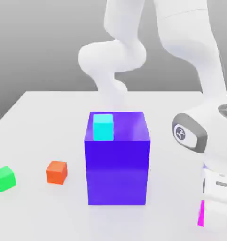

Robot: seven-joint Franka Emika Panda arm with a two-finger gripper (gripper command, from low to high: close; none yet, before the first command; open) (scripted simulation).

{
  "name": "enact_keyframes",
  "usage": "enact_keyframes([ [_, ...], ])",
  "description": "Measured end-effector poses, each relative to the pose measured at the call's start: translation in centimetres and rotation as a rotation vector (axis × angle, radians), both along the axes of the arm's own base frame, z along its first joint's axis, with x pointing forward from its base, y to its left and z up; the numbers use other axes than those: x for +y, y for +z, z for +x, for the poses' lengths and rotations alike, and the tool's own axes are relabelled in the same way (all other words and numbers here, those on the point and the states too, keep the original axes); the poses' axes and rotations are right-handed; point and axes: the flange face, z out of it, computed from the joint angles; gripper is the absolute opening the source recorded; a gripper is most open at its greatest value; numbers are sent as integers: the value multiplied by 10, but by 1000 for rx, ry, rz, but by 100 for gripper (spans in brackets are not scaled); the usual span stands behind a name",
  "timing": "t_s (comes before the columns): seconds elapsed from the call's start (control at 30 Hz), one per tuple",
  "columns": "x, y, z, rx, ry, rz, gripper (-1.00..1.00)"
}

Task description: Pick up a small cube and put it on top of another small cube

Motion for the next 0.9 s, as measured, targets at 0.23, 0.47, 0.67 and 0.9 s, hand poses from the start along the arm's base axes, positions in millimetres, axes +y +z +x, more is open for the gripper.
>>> enact_keyframes([
  [0.23, -4, 80, 23, -51, 1, 30, -100],
  [0.47, -174, 98, 68, -69, -242, -7, -100],
  [0.67, -323, 109, 53, -62, -461, -27, -100],
  [0.9, -514, 120, -42, -47, -800, -23, -100],
])
